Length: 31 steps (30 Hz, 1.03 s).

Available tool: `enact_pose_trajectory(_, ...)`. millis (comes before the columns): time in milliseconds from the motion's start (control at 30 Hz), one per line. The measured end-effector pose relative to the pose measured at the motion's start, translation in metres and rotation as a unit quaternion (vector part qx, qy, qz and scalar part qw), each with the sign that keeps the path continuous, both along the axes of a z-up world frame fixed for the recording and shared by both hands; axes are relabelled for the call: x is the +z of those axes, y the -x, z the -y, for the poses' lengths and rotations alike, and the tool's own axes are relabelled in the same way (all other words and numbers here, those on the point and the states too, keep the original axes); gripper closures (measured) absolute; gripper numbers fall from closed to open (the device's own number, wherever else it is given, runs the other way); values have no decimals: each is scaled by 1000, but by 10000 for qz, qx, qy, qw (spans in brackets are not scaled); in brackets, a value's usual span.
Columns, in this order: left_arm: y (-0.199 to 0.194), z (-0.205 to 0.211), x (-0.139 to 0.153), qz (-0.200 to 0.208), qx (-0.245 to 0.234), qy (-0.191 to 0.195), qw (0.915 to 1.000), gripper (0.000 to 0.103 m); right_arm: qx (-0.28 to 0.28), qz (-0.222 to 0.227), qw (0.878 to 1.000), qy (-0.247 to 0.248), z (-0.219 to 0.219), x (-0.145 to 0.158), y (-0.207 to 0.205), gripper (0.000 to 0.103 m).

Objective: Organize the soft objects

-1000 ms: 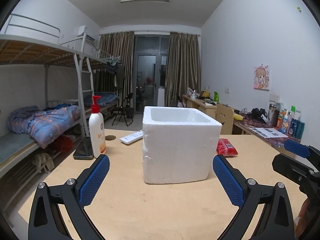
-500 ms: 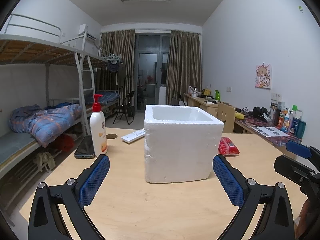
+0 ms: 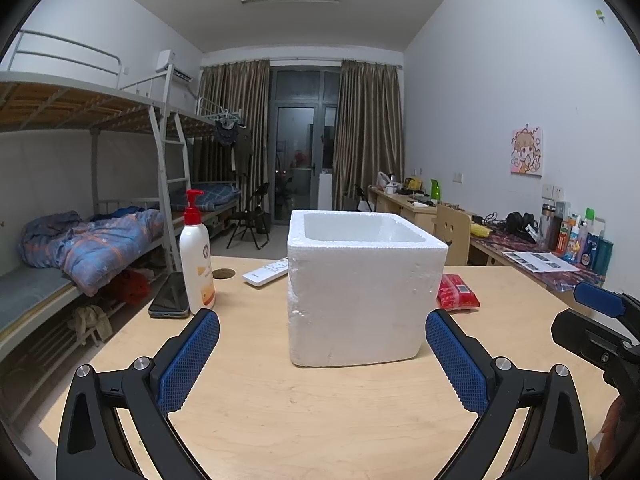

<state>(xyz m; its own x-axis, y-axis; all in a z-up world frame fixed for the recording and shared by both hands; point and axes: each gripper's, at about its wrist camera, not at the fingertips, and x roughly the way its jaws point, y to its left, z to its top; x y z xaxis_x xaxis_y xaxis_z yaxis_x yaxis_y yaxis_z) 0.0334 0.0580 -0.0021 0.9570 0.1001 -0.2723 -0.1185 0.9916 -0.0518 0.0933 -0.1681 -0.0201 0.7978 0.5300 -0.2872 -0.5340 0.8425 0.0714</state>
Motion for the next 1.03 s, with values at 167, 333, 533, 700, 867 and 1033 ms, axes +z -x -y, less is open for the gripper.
enact_pose_trajectory(167, 0, -1, 0, 12, 14, 1, 10000, 0, -1, 5, 10000, 19, -1, 0, -1, 0)
enact_pose_trajectory(333, 1, -3, -1, 43, 12, 32, 10000, 0, -12, -15, 10000, 39, -2, 0, -2, 0)
enact_pose_trajectory(533, 1, -1, -2, 28, -20, -15, 10000, 0, 3, -23, 10000, 32, -3, -1, -1, 0)
enact_pose_trajectory(700, 1, 0, -2, 19, -36, -18, 10000, 0, -3, -31, 10000, 37, -3, -1, -1, 0)
enact_pose_trajectory(867, 1, 3, -4, 21, -44, -63, 10000, 0, -11, -36, 10000, 32, -2, -1, -1, 0)
enact_pose_trajectory(1033, 4, 4, -4, 58, -73, -107, 9999, 0, -10, -42, 10000, 29, 0, -1, 0, 0)
